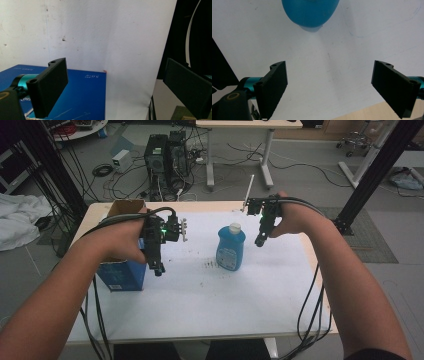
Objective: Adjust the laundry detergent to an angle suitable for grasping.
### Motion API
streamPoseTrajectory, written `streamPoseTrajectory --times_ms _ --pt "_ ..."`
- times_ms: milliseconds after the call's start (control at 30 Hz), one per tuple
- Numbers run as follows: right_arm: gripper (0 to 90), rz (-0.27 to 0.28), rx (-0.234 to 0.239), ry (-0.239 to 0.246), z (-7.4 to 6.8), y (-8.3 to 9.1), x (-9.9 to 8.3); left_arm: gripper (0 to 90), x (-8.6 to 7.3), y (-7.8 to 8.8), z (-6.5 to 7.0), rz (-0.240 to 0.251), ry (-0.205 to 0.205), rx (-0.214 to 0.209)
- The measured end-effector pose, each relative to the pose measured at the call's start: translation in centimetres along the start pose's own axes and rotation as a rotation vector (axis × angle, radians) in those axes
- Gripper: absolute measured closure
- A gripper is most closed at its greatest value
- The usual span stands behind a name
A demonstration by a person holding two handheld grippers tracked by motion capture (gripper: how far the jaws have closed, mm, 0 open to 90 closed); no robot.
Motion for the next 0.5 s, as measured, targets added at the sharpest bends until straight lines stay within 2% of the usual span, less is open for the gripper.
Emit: streamPoseTrajectory --times_ms 333,500 --pt "12.6 0.001 -0.009 -0.022 -0.1 0.5 -1.3 5.9 0.2 -0.3 -0.3 0.001 0.009 -0.009" --pt "12.6 -0.006 -0.015 -0.023 -0.3 0.5 -0.9 5.9 0.1 -0.1 -0.1 0.004 0.011 -0.006"
Point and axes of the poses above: each handheld gripper's, and its own axes: y roughly backward along the jaws, x roughly out of its top, z roughly to its right, the point moved 2 cm from there along -y, roughly forward along the jaws, and after that the axes turned 13 degrees about -z, right-handed, at the moved point
